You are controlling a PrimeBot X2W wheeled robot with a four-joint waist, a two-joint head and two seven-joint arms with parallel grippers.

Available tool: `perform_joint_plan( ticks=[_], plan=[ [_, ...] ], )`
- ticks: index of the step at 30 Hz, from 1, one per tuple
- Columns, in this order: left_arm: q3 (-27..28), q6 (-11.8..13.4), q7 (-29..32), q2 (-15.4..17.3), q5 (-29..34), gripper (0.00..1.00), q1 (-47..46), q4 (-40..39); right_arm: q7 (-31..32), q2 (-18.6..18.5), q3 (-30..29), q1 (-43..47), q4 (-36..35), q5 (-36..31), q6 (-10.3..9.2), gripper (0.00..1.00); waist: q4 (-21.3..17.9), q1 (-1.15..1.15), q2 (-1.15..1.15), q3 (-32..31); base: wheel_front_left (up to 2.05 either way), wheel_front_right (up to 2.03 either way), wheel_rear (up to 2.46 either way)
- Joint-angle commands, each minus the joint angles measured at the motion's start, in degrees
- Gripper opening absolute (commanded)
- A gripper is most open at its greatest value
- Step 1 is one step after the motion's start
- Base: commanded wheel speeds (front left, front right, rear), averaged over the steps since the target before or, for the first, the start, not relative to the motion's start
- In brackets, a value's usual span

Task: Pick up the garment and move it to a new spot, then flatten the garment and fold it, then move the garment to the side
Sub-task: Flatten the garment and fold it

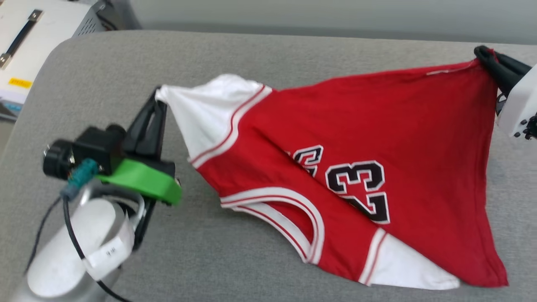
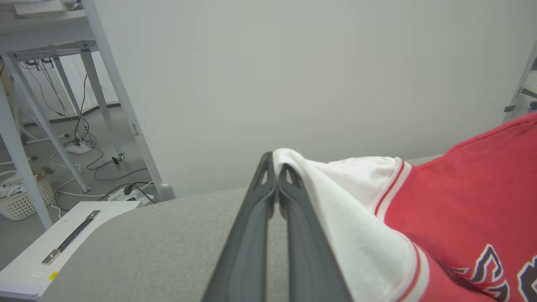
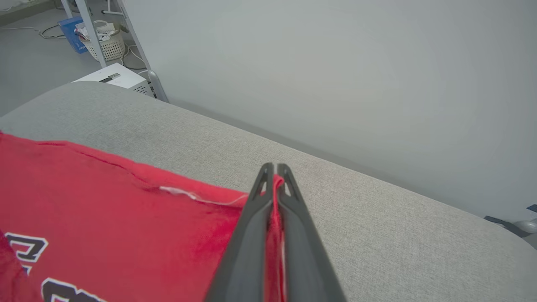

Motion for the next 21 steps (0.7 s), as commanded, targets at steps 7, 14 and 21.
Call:
perform_joint_plan(
  ticks=[7,14,21],
  plan=[
    [0.8,-2.5,3.3,1.3,2.5,0.00,-12.2,-1.2,-0.2,-0.2,-4.2,-0.6,-5.7,-0.5,-0.02,0.00,-4.4,0.00,0.00,-1.2,0.00,0.00,0.00],
    [1.1,-6.3,6.3,-1.2,3.3,0.00,-29.0,1.5,2.7,-0.2,-9.0,-8.4,-8.7,-3.9,-0.02,0.00,-5.2,0.00,0.00,5.9,0.00,0.00,0.00],
    [1.1,-11.0,8.7,-3.7,6.0,0.00,-50.6,9.2,5.5,0.7,-12.0,-24.6,-6.9,-7.7,-0.02,0.00,-5.6,0.00,0.00,14.7,0.00,0.00,0.00]
  ],
)
